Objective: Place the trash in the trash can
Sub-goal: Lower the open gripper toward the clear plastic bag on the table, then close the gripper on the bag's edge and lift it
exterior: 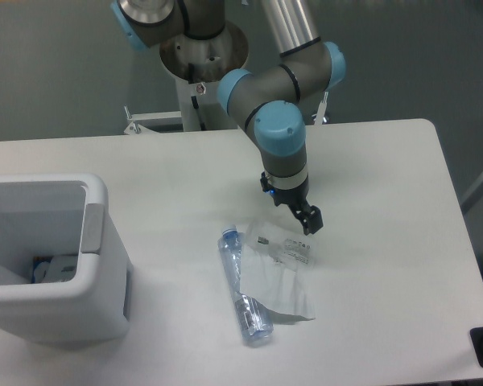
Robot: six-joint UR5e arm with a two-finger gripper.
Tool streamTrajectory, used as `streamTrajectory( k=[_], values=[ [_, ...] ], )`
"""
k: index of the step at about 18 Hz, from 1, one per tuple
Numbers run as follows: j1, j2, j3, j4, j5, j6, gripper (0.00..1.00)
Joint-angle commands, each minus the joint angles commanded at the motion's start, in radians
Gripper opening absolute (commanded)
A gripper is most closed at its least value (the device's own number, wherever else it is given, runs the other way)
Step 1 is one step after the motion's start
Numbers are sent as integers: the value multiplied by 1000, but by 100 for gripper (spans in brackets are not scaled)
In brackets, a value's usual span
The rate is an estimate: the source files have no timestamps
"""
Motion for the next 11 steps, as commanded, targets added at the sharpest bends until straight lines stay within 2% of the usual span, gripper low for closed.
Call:
streamTrajectory(
  k=[2, 7, 11],
  values=[
    [-14, -28, 5, 11, 0, -20, 100],
    [-40, -45, 24, 31, 0, -69, 100],
    [-55, -107, 84, 32, 0, -135, 100]
  ],
)
